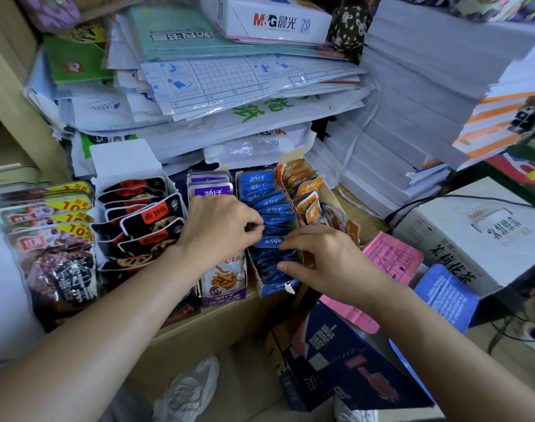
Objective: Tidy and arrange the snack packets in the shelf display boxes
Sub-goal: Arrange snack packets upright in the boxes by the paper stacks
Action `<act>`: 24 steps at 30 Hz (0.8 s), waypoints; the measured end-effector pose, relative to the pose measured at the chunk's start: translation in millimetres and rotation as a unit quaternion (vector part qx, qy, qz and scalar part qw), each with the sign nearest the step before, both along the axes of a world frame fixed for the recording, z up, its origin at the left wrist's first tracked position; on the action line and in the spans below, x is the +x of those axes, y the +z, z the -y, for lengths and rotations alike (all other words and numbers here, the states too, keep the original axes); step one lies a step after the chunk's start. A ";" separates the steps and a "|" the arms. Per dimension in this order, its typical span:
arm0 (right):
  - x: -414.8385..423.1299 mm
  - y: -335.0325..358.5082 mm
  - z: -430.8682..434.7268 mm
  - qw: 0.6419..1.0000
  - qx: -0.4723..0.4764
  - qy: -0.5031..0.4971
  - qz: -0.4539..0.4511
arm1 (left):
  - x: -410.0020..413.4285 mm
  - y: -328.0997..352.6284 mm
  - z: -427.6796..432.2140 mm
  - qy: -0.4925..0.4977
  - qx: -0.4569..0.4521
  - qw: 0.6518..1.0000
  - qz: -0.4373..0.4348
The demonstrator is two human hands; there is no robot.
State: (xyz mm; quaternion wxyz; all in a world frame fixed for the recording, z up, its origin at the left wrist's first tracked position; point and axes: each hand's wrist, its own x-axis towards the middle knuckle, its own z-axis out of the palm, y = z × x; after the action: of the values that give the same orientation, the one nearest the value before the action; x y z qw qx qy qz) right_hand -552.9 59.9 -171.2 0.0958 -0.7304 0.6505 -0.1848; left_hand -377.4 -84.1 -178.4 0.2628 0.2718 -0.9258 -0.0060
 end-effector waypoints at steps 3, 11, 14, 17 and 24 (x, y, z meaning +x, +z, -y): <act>1.2 -0.6 0.7 1.000 0.001 0.005 -0.001 | -0.2 -0.4 1.1 -0.011 0.002 1.000 0.000; 0.2 -4.8 1.2 1.000 -0.017 0.000 -0.004 | -2.6 -5.2 5.3 -0.070 -0.046 0.996 0.020; -2.8 -8.3 2.0 1.000 -0.025 -0.012 -0.009 | 4.2 2.0 4.2 -0.086 -0.025 0.996 -0.029; -3.6 -8.2 0.6 0.999 -0.033 -0.010 -0.005 | 10.7 7.4 2.4 -0.100 0.009 0.994 -0.045; -0.2 -3.0 0.1 0.973 -0.099 -0.146 0.149 | 6.1 4.8 -2.2 -0.092 0.057 0.992 -0.057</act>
State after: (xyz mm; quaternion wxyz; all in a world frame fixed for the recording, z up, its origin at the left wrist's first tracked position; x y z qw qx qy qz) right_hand -553.0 59.8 -174.2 0.0905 -0.5980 0.7068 -0.3669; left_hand -371.2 -81.9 -173.6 0.2979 0.1989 -0.9285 -0.0981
